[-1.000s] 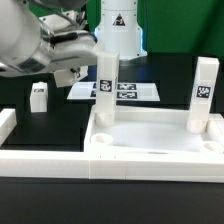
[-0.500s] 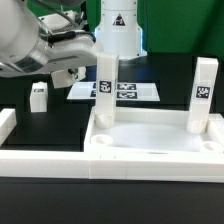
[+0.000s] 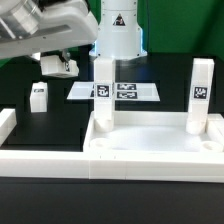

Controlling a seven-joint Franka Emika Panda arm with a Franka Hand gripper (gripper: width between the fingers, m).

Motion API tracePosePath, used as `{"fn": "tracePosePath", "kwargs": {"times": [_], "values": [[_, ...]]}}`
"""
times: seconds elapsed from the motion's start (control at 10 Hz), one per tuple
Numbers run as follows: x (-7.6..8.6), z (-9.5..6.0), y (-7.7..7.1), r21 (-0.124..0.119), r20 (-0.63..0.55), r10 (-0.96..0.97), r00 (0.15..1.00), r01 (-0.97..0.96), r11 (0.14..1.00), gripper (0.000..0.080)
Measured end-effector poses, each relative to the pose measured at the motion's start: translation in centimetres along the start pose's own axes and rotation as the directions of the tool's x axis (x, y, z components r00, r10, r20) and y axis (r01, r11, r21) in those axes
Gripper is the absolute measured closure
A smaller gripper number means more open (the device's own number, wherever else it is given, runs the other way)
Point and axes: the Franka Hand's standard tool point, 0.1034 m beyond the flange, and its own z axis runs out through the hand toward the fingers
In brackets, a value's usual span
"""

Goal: Assemble desk

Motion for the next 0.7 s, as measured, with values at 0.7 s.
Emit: {"fn": "tracePosePath", "kwargs": {"times": [0.7], "values": [[2.1,-5.2,-0.5,-0.102,-0.464,-0.046,0.885,-0.002,0.995,0.0511]]}}
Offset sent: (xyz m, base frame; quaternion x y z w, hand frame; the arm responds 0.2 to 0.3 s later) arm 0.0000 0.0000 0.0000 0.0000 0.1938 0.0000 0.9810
